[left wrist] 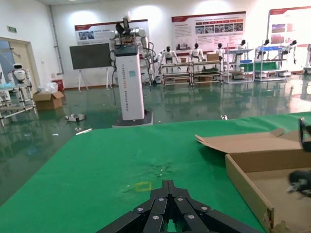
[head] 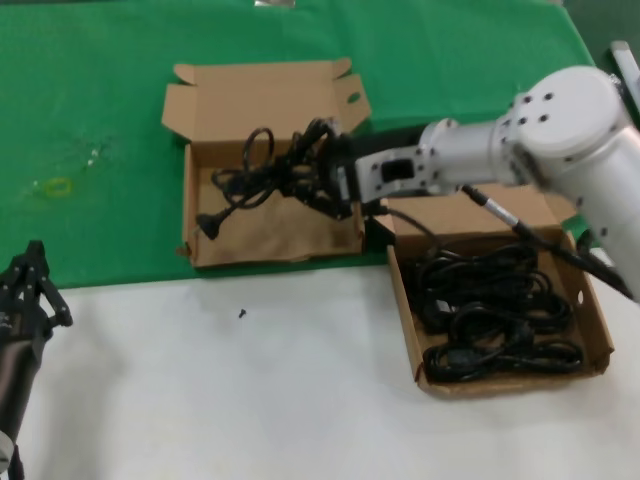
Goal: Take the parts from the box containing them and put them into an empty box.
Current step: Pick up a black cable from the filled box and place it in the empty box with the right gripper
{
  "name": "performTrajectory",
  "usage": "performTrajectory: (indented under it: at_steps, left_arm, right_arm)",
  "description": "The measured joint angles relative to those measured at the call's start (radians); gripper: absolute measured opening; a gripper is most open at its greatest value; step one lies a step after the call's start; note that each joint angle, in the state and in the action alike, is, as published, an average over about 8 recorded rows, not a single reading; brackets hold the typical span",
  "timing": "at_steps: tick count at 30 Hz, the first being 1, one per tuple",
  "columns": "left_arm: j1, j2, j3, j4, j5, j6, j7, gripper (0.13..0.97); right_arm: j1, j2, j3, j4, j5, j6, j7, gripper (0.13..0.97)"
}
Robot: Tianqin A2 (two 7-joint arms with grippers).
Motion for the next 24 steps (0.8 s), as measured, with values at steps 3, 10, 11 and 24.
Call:
performTrajectory:
  at_steps: [3,10,11,24]
  left_arm:
    - [0.0,0.0,0.0,0.0,0.0,0.0,0.0,0.142]
    - [0.0,0.0,0.0,0.0,0.0,0.0,0.0,0.142]
    - [0.0,0.0,0.0,0.0,0.0,0.0,0.0,0.142]
    - [0.0,0.0,0.0,0.0,0.0,0.0,0.0,0.142]
  right_arm:
    - [0.023,-0.041,0.002,-0.087,0.002,0.023,-0.064,0.215]
    - [0.083,-0.123,0.023,-0.301,0.012,0.074,-0.23,0.214]
    - [0.093,-0.133,0.029,-0.335,0.016,0.079,-0.255,0.214]
    - [0.189,-0.23,0.134,-0.655,0.085,0.129,-0.552,0.221]
